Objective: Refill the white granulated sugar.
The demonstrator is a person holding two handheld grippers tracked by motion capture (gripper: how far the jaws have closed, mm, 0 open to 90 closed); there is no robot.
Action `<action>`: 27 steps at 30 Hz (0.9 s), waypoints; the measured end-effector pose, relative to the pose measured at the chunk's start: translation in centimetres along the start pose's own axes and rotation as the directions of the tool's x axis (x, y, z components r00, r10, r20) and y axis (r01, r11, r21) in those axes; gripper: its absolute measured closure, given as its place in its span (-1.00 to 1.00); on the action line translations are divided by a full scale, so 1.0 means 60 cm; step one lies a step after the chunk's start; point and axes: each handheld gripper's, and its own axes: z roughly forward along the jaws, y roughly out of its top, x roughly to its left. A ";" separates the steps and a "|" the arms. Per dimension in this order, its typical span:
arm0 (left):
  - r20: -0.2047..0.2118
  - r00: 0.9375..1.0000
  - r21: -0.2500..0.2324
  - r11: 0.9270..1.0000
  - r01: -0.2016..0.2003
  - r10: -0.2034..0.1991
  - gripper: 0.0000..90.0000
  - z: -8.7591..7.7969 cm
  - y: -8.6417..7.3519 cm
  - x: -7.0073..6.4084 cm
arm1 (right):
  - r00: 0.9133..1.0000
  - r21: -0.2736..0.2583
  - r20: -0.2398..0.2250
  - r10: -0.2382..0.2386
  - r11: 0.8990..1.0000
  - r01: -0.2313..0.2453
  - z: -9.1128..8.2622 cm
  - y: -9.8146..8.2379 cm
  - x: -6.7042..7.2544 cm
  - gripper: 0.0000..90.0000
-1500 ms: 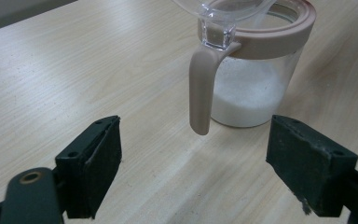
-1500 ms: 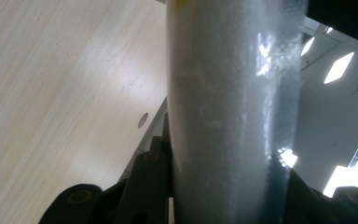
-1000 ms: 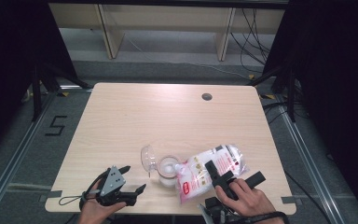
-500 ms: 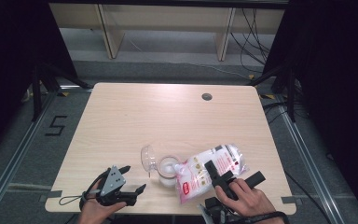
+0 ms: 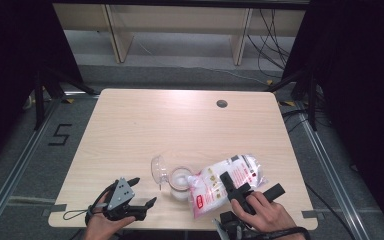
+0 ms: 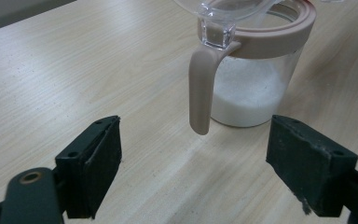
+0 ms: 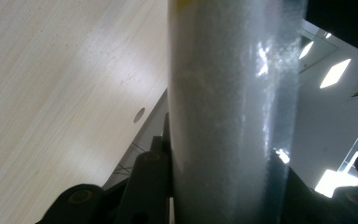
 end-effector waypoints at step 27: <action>0.009 1.000 -0.008 1.000 -0.017 0.017 -0.61 0.001 0.001 0.002 | 1.000 -0.017 0.000 0.012 1.000 -0.012 -0.001 -0.001 -0.003 0.70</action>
